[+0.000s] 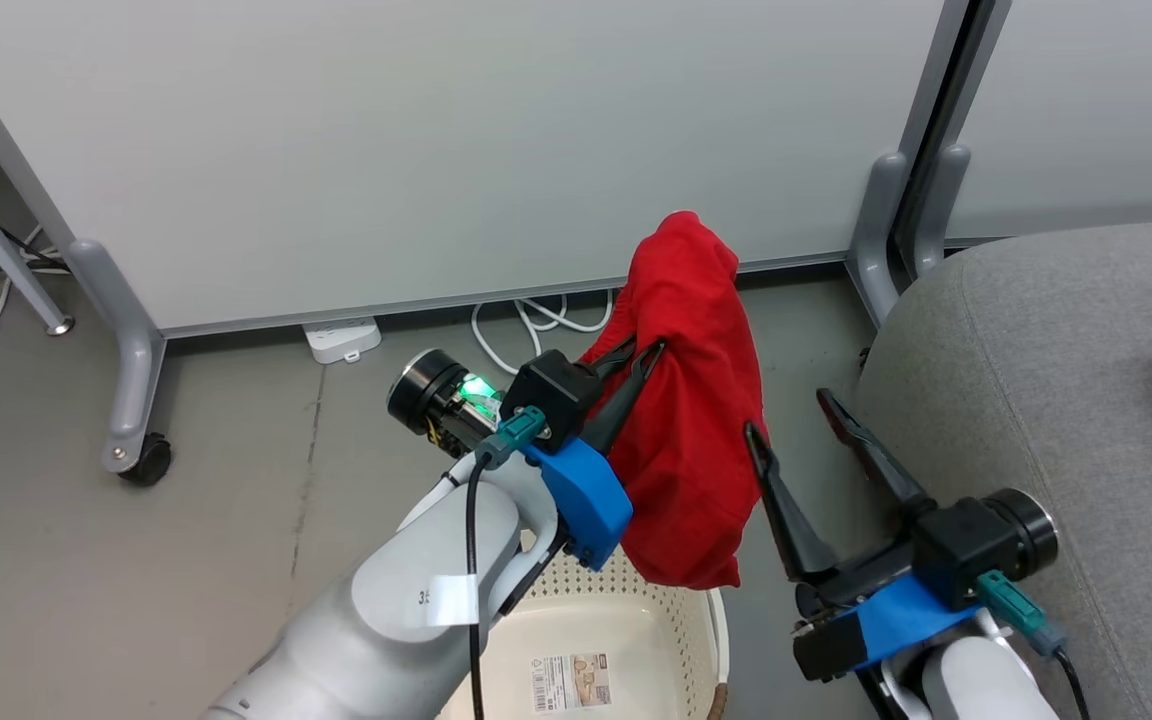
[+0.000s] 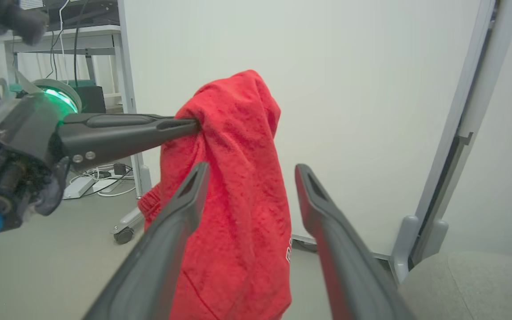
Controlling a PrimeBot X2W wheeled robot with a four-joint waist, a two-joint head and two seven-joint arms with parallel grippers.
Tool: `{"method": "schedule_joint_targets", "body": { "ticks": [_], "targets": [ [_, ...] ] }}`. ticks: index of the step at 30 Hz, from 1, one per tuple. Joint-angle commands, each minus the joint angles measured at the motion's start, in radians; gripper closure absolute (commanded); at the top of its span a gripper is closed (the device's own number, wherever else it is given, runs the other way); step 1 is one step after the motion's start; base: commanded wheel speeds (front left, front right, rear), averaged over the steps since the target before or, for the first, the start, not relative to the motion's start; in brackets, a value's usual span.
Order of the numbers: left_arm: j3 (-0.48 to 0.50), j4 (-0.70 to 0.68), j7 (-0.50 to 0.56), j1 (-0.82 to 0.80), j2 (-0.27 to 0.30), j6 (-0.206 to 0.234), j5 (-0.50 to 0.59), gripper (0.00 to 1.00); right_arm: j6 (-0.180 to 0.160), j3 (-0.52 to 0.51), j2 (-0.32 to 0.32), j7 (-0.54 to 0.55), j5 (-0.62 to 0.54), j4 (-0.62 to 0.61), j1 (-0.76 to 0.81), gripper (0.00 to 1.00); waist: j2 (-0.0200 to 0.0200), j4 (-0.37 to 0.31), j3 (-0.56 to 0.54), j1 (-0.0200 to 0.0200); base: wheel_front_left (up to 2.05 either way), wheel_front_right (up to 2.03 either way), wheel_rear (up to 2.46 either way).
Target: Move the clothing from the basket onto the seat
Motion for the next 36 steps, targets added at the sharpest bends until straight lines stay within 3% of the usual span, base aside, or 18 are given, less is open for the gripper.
{"method": "schedule_joint_targets", "body": {
  "ticks": [1, 13, 26, 36],
  "targets": [
    [-0.003, -0.004, -0.005, -0.016, 0.001, -0.001, 0.004, 1.0, 0.0, 0.012, 0.003, -0.003, 0.008, 0.002, -0.019, 0.0, -0.0001, 0.005, 0.007, 0.0, 0.0, 0.0, 0.0],
    [-0.011, -0.011, -0.005, -0.05, -0.01, -0.003, 0.011, 1.0, 0.0, 0.113, 0.004, -0.003, -0.014, 0.127, -0.134, 0.0, -0.0001, 0.031, 0.058, 0.0, 0.0, 0.0, 0.0],
    [-0.042, -0.041, -0.005, -0.101, -0.019, 0.0, 0.001, 1.0, 0.0, 0.117, 0.009, -0.003, -0.08, 0.316, -0.257, 0.0, -0.0001, 0.063, 0.111, 0.0, 0.0, 0.0, 0.0],
    [-0.077, -0.073, -0.005, -0.121, -0.019, 0.017, -0.028, 1.0, 0.0, 0.107, 0.011, -0.003, -0.086, 0.394, -0.324, 0.0, -0.0001, 0.077, 0.131, 0.0, 0.0, 0.0, 0.0]
  ]
}}
